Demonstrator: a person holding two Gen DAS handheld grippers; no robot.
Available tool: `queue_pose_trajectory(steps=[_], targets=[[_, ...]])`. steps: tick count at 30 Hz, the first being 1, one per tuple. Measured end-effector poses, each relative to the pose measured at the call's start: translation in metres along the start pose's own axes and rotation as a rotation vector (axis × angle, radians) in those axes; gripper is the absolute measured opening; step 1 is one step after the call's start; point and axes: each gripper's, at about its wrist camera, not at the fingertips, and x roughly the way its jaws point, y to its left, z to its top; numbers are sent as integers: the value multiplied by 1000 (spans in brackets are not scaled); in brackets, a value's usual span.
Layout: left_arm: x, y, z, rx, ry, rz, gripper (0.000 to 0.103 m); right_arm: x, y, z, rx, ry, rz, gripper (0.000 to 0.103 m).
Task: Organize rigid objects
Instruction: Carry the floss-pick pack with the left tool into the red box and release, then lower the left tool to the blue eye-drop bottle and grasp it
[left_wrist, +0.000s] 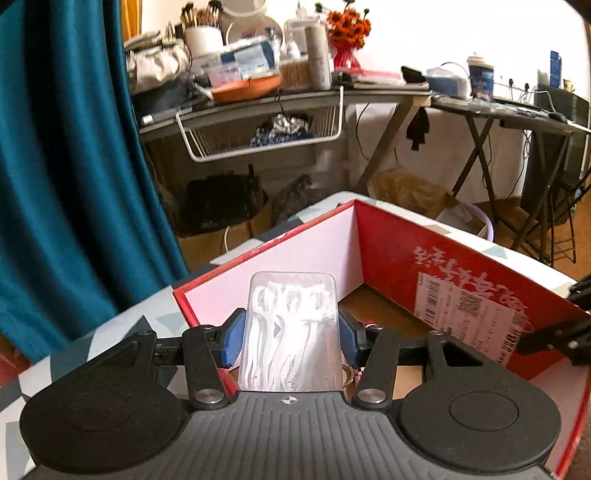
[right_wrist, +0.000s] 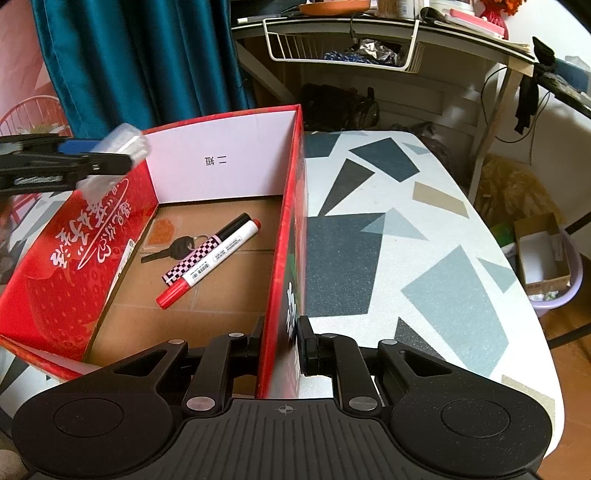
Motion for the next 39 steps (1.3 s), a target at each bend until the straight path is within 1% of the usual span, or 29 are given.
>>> queue_pose_trajectory(steps=[4, 7, 10, 12, 14, 15, 16, 17, 19, 20, 22, 24, 27, 28, 30, 33, 36, 39], targets=[[14, 3, 0, -22, 30, -29, 55, 0, -1, 0, -1, 1, 1, 15], [17, 4, -3, -33, 35, -89, 55, 0, -2, 0, 0, 1, 4, 15], [14, 3, -6, -35, 30, -106, 57, 0, -2, 0, 2, 0, 3, 15], [11, 6, -6, -49, 18, -100, 65, 0, -2, 0, 7, -1, 4, 15], [1, 13, -5, -74, -6, -104, 82, 0, -3, -1, 11, -2, 3, 14], [-5, 17, -4, -87, -22, -119, 88, 0, -2, -1, 11, -3, 2, 14], [-12, 23, -5, -107, -42, -131, 97, 0, -2, -1, 11, -3, 1, 14], [-17, 28, -5, -121, -55, -132, 100, 0, -2, 0, 10, -2, 0, 14], [-29, 40, -8, -157, -77, -126, 101, 0, -2, 0, 9, -2, -1, 14], [-34, 47, -9, -178, -81, -118, 103, 0, -2, -1, 10, -2, -1, 14], [-44, 64, -15, -231, -87, -86, 103, 0, -2, -1, 13, -4, 0, 14], [-53, 77, -21, -264, -88, -50, 103, 0, -3, -1, 18, -7, 1, 14], [-64, 96, -36, -290, -72, 32, 103, -1, -4, -2, 22, -10, 3, 14], [-67, 102, -43, -297, -60, 64, 103, -1, -4, -2, 22, -10, 3, 14], [-70, 112, -54, -315, -29, 102, 103, -1, -4, -2, 23, -10, 4, 14], [-71, 121, -69, -347, 22, 124, 103, -1, -4, -2, 23, -10, 4, 15], [-73, 119, -84, -351, 31, 155, 101, 0, -4, -2, 25, -11, 5, 15], [-67, 114, -92, -351, 58, 144, 101, -1, -4, -1, 23, -10, 3, 15]])
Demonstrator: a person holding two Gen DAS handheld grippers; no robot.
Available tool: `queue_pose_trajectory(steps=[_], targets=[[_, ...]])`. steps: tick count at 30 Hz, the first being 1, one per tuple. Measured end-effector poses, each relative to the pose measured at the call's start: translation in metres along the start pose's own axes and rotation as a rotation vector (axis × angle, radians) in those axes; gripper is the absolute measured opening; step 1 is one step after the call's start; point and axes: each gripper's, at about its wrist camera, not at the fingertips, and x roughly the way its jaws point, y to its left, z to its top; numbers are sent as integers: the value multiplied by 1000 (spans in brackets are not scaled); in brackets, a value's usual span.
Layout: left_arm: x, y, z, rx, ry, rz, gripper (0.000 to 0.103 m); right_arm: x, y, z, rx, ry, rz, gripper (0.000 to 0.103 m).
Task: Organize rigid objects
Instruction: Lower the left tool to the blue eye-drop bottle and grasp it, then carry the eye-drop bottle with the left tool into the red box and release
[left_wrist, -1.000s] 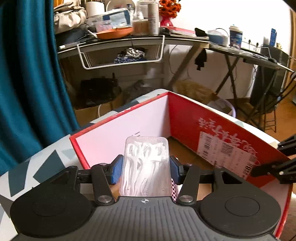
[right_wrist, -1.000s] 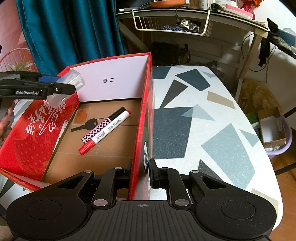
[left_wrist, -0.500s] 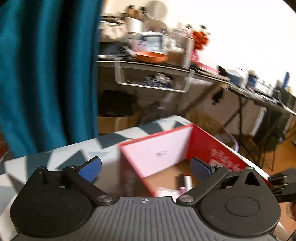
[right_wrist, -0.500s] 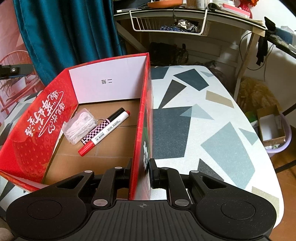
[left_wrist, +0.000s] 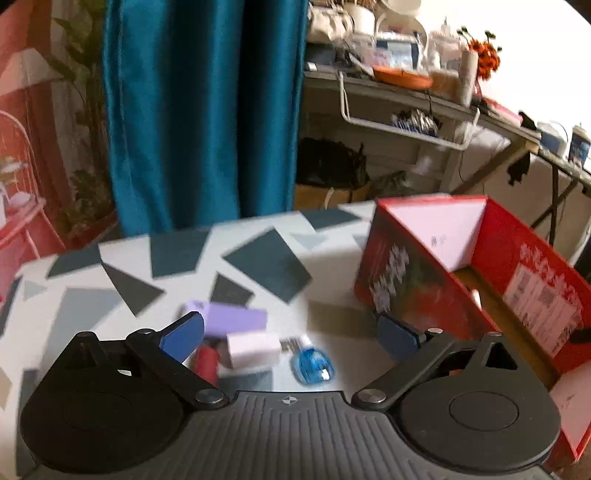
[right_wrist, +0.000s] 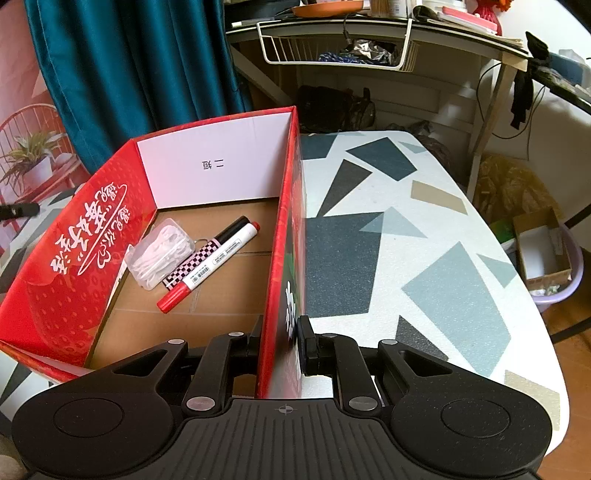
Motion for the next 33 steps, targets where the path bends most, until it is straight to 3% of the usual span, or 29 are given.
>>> queue_pose_trajectory(steps=[9, 14, 17, 25, 27, 29, 33], targets=[[39, -23, -25, 21, 58, -9, 86, 0, 1, 0, -15, 5, -2, 14], [60, -26, -34, -17, 104, -4, 58, 0, 2, 1, -26, 9, -7, 14], [67, -20, -34, -63, 114, -12, 54, 1, 2, 1, -30, 10, -7, 14], [82, -23, -30, -64, 141, 38, 54, 2, 3, 1, -36, 10, -10, 14], [87, -22, -32, -67, 158, 52, 50, 2, 3, 1, -36, 10, -10, 14], [88, -23, -35, -46, 159, 73, 34, 2, 3, 1, -36, 10, -10, 14], [80, -24, -40, -30, 165, 38, 34, 2, 3, 1, -32, 7, -8, 14]])
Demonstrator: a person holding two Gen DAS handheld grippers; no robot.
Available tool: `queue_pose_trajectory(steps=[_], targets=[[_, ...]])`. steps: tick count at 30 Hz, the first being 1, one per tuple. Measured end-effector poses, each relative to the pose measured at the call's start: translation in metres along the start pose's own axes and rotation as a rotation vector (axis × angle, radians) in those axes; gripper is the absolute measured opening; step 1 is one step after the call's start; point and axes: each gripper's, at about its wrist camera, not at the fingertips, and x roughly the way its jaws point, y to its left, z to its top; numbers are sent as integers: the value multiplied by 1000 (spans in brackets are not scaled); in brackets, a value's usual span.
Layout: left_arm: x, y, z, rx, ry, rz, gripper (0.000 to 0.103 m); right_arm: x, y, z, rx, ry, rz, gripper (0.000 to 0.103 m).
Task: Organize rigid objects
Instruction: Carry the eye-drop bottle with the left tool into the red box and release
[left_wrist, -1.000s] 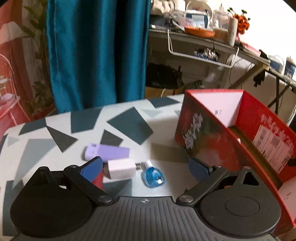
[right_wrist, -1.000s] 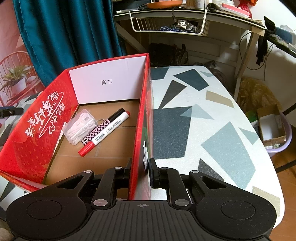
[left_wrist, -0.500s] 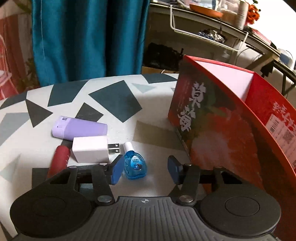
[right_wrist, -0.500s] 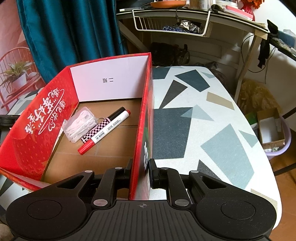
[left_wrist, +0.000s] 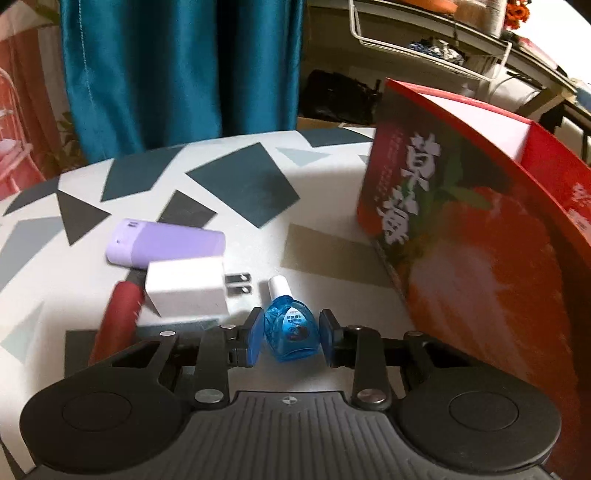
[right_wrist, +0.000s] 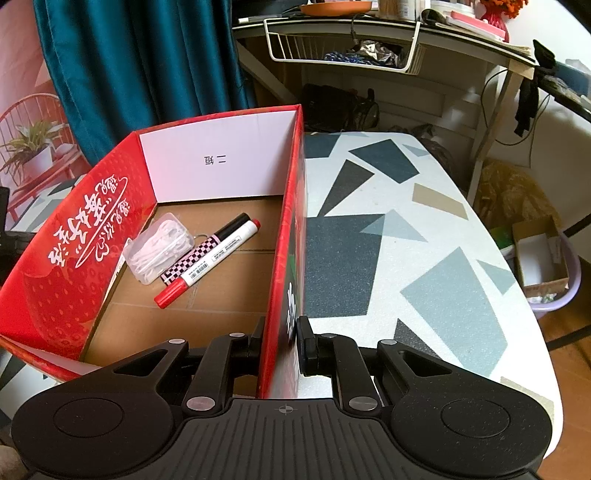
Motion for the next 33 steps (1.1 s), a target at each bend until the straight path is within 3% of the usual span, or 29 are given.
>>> queue_pose_trajectory(steps=[5, 21, 30, 33], targets=[[-13, -8, -17, 89, -3, 10, 34, 0, 0, 0, 0, -1, 1, 14], [-47, 14, -42, -21, -3, -43, 34, -1, 0, -1, -17, -9, 10, 15], [-73, 11, -18, -18, -79, -72, 34, -1, -2, -2, -11, -16, 22, 15], [-88, 1, 2, 34, -130, -95, 34, -1, -2, -2, -11, -16, 23, 15]])
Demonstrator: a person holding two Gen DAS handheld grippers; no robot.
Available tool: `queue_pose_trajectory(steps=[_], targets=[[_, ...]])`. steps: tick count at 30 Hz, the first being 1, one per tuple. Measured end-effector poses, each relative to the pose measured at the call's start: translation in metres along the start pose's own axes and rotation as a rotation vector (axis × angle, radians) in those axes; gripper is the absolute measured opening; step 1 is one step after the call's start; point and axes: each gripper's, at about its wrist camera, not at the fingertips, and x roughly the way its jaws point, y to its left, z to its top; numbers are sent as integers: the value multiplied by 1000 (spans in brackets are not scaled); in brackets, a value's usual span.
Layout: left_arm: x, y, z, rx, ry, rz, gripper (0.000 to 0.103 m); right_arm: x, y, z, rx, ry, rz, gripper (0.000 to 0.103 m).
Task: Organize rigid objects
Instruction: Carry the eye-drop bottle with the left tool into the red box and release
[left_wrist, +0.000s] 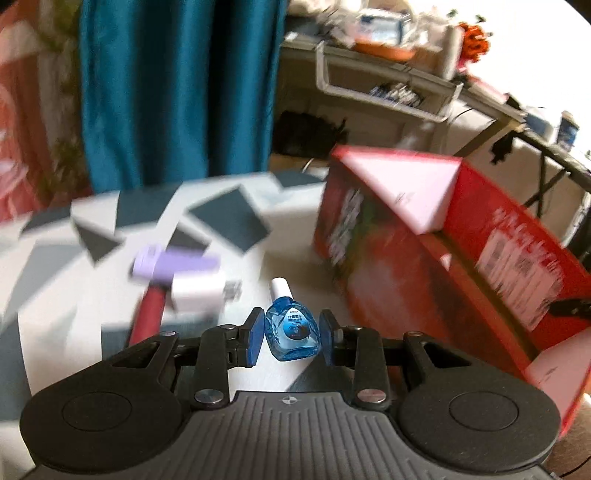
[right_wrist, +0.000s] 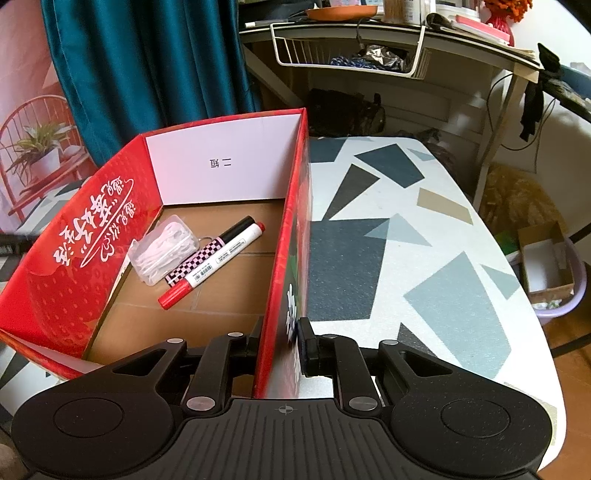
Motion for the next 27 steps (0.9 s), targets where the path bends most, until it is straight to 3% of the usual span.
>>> queue_pose_trajectory(steps=[8, 14, 21, 27], targets=[[2, -39, 58, 135, -91, -73, 34, 0, 0, 0, 1, -2, 0, 15], [22, -75, 77, 185, -120, -123, 34, 1, 0, 0, 2, -3, 4, 16], [75, -97, 79, 185, -49, -99, 34, 1, 0, 0, -4, -5, 9, 16], [88, -96, 83, 187, -28, -113, 36, 1, -1, 0, -9, -4, 16, 16]])
